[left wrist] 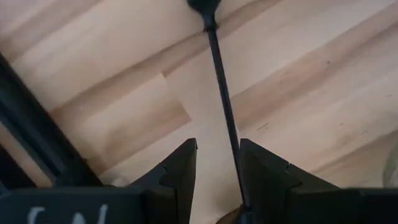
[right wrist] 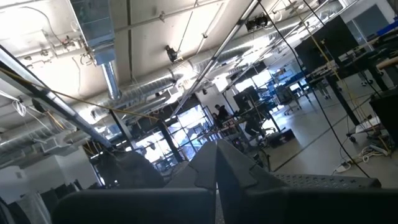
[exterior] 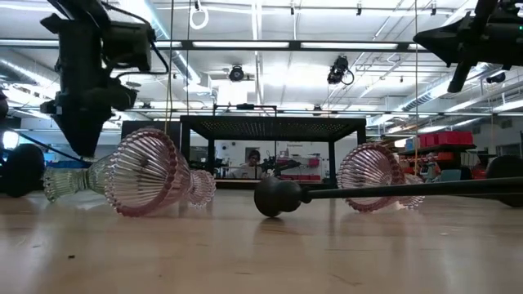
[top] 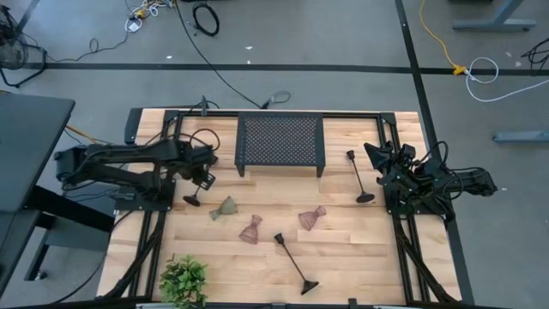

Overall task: Pick & Place candle stick holders
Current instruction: Put the top left black candle holder on the shelf

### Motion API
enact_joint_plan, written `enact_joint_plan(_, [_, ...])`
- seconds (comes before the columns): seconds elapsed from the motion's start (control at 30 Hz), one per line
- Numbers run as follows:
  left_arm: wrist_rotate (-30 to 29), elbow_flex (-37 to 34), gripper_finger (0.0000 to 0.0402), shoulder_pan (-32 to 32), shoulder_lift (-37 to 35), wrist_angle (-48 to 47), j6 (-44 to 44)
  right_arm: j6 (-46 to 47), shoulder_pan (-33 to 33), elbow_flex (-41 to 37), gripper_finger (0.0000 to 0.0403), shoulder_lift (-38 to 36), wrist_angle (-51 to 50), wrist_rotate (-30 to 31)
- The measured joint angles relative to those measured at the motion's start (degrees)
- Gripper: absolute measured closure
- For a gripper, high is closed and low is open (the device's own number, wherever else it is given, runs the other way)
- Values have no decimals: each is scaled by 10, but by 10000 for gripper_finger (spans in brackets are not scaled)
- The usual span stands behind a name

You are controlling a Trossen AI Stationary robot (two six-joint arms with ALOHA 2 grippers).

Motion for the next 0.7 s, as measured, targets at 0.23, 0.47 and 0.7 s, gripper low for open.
enact_joint_plan(0.23, [46, 0, 275, 19, 55, 69, 16, 0, 0, 0, 395, 0, 0, 0])
enact_joint_plan(0.47, [43, 0, 275, 33, 106, 80, 5, 0, 0, 0, 395, 0, 0, 0])
enact_joint_plan(0.7, [50, 0, 275, 48, 156, 112, 12, 0, 0, 0, 395, 0, 0, 0])
